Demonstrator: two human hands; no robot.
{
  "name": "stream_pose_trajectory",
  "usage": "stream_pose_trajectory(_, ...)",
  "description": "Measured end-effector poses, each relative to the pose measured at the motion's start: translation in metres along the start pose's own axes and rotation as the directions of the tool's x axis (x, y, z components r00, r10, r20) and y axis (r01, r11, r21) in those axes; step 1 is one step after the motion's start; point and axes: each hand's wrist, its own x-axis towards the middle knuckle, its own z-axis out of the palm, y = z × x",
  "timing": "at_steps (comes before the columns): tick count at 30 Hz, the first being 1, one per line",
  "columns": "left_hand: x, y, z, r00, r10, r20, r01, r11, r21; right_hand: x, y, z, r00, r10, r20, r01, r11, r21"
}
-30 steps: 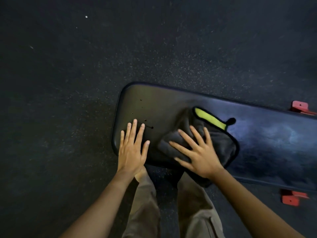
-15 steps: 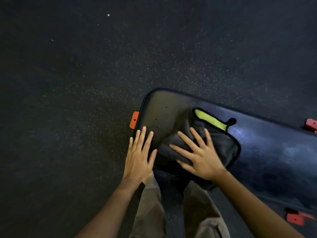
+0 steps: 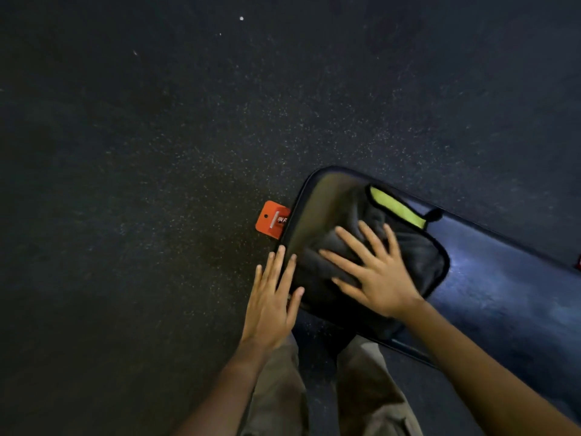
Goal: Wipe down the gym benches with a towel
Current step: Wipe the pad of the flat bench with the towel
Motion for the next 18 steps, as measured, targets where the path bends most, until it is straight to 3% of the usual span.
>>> stream_pose_trajectory(2,-0.004,-0.002,0.001,1.000,-0.009,-0.002,0.009,1.000,0.000,-0.005,0.018,-0.002,0.995,0.098,-0.023,-0.098,0.995,-0.018)
stream_pose_trajectory(3,-0.004,-0.003,0.002,1.000,-0.008,-0.007,0.008,1.000,0.000,0.004,0.021,-0.003,0.964,0.263,-0.043,-0.263,0.965,0.012)
stream_pose_trajectory(5,-0.005,-0.003,0.002,1.000,-0.012,-0.008,0.012,1.000,0.001,0.047,0.012,-0.005,0.759,0.651,-0.014,-0.643,0.754,0.133)
stream_pose_trajectory(6,-0.005,-0.003,0.002,1.000,-0.015,-0.007,0.015,1.000,0.003,0.073,0.005,-0.007,0.664,0.746,0.041,-0.740,0.649,0.180)
stream_pose_trajectory(7,-0.006,-0.003,0.002,1.000,-0.019,-0.013,0.019,1.000,0.003,0.094,-0.005,-0.008,0.641,0.761,0.095,-0.763,0.619,0.187)
stream_pose_trajectory(8,-0.005,-0.003,0.002,1.000,-0.013,-0.019,0.013,1.000,-0.005,0.106,-0.014,-0.009,0.697,0.710,0.105,-0.716,0.677,0.170)
stream_pose_trajectory(9,-0.006,-0.003,0.002,1.000,-0.007,-0.024,0.007,1.000,-0.014,0.108,-0.022,-0.006,0.804,0.590,0.074,-0.594,0.792,0.141)
stream_pose_trajectory(11,-0.008,-0.003,0.002,1.000,-0.008,-0.021,0.008,1.000,-0.022,0.085,-0.033,0.003,0.979,0.203,0.015,-0.204,0.977,0.054)
stream_pose_trajectory(13,-0.011,-0.004,0.004,0.999,-0.024,-0.032,0.023,1.000,-0.020,0.056,-0.027,0.003,0.994,-0.103,0.027,0.102,0.994,0.029)
stream_pose_trajectory(14,-0.013,-0.004,0.005,0.999,-0.029,-0.035,0.027,0.999,-0.036,0.051,-0.017,0.001,0.985,-0.170,0.030,0.170,0.985,0.018)
stream_pose_trajectory(16,-0.015,-0.003,0.007,0.999,-0.029,-0.044,0.025,0.996,-0.090,0.062,0.002,0.002,0.991,-0.127,-0.030,0.127,0.992,-0.022)
stream_pose_trajectory(18,-0.014,-0.005,0.007,0.998,-0.030,-0.056,0.024,0.994,-0.107,0.097,0.006,-0.001,0.978,0.199,-0.058,-0.197,0.980,0.035)
